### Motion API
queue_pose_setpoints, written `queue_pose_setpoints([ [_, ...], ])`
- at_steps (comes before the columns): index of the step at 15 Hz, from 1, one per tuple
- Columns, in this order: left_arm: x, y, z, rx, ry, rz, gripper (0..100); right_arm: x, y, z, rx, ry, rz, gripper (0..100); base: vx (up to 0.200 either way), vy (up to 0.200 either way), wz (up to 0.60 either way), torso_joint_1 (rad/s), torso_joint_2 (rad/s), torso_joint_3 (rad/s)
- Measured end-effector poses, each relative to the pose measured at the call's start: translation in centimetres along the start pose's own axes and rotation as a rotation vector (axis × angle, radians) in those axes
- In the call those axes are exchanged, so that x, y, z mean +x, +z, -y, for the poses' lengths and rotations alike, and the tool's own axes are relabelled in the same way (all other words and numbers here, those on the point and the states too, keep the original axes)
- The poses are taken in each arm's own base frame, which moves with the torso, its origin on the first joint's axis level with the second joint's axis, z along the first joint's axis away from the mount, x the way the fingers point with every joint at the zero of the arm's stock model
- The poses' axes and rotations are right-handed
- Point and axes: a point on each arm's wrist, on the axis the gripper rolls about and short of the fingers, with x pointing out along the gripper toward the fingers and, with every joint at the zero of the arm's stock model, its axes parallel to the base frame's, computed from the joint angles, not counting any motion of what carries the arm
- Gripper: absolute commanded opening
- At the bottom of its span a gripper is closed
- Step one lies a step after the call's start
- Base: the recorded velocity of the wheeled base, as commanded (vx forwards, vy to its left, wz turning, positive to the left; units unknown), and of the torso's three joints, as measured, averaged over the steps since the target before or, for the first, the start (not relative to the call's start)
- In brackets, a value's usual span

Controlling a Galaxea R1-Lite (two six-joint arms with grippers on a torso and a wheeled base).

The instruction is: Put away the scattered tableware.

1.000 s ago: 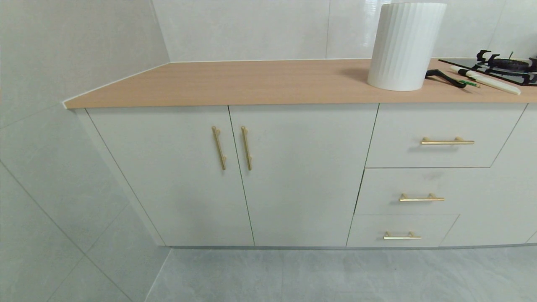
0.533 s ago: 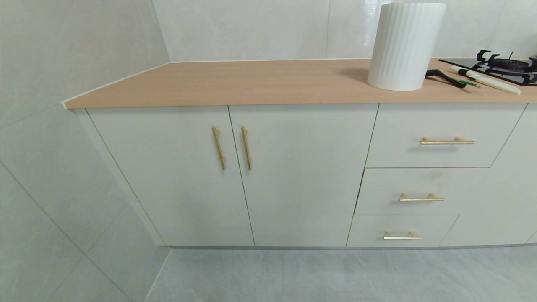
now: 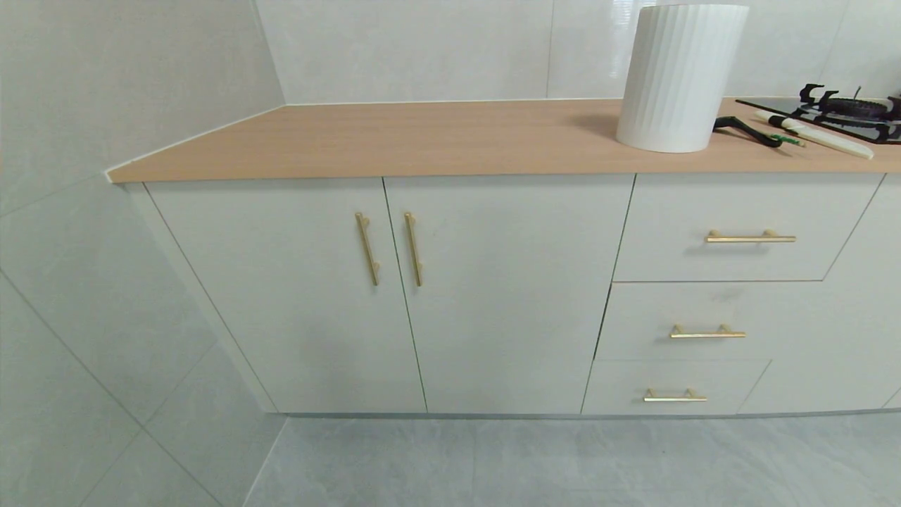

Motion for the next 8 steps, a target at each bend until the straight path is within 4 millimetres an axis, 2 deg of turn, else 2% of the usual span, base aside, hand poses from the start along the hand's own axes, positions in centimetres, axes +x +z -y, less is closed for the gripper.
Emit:
queue_pose_setpoints([
  [8,0.0,0.0,0.0,-0.002,0.0,0.0,100,0.01,0.01,0.0,0.0,-0.001,0.0,100,0.0,-0.2,0.0,0.004,0.0,0.003],
])
